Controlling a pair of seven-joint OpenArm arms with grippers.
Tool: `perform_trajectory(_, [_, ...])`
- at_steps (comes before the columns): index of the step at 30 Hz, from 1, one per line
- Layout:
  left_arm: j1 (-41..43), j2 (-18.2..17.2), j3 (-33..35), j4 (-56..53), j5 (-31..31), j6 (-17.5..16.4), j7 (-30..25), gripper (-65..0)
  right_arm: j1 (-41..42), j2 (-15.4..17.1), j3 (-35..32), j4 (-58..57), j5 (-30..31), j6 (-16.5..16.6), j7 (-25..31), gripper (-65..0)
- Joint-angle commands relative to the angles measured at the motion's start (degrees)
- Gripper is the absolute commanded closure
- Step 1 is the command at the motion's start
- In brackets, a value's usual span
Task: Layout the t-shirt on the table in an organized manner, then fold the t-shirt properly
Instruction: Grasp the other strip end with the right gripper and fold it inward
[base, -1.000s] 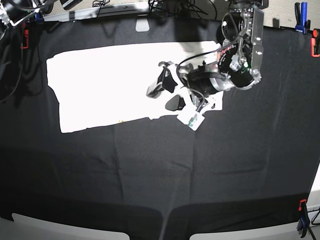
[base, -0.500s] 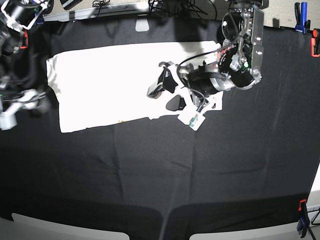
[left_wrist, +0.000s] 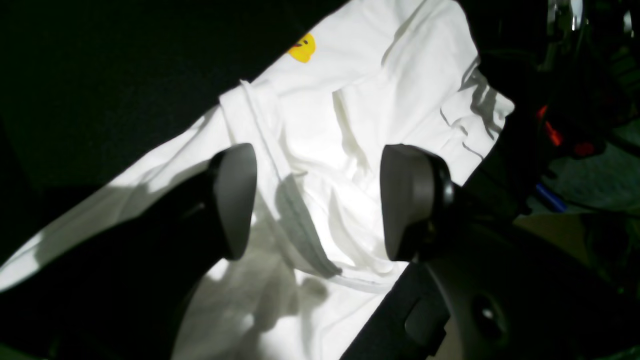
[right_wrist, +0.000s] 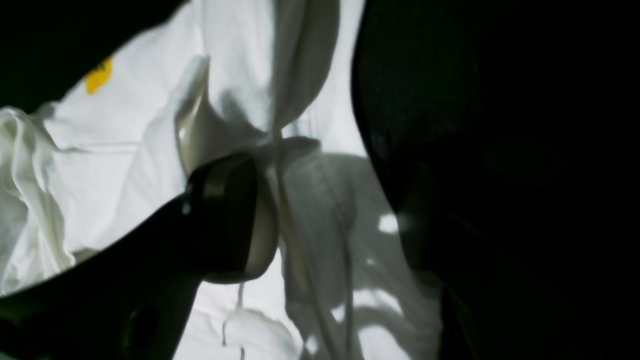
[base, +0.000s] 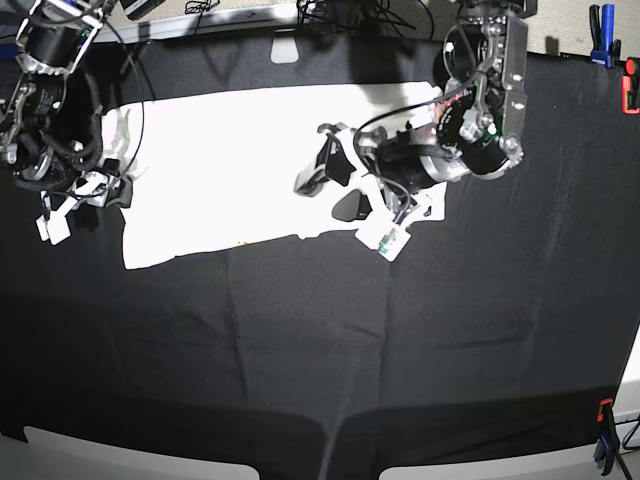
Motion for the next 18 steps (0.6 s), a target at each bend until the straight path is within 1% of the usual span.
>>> perform_trajectory(1, [-0.6, 0.3, 0.1, 1.0, -1.4, -0.4, -1.1, -36.1, -0.1, 0.2, -1.2, -0.1, -0.4, 0.3, -1.1, -41.5])
perform_trajectory(4, [-0.6, 0.3, 0.1, 1.0, -1.4, -0.4, -1.1, -36.1, -1.0, 0.1, -4.5, -0.1, 0.8, 0.3, -1.1, -41.5])
perform_trajectory(9, [-0.6, 0.3, 0.1, 1.0, -1.4, -0.4, -1.1, -36.1, -1.0, 0.2, -5.9, -0.1, 9.7, 0.3, -1.1, -41.5])
perform_trajectory(10, [-0.6, 0.3, 0.1, 1.0, -1.4, -0.4, -1.1, -36.1, -1.0, 0.1, -5.9, -0.1, 10.6, 0.3, -1.1, -41.5])
perform_trajectory(13, [-0.6, 0.3, 0.1, 1.0, -1.4, -0.4, -1.1, -36.1, -1.0, 0.1, -5.9, -0.1, 10.3, 0.3, -1.1, -41.5])
perform_trajectory(18, [-0.6, 0.3, 0.1, 1.0, -1.4, -0.4, -1.1, -36.1, -1.0, 0.1, -5.9, -0.1, 4.6, 0.3, -1.2, -41.5])
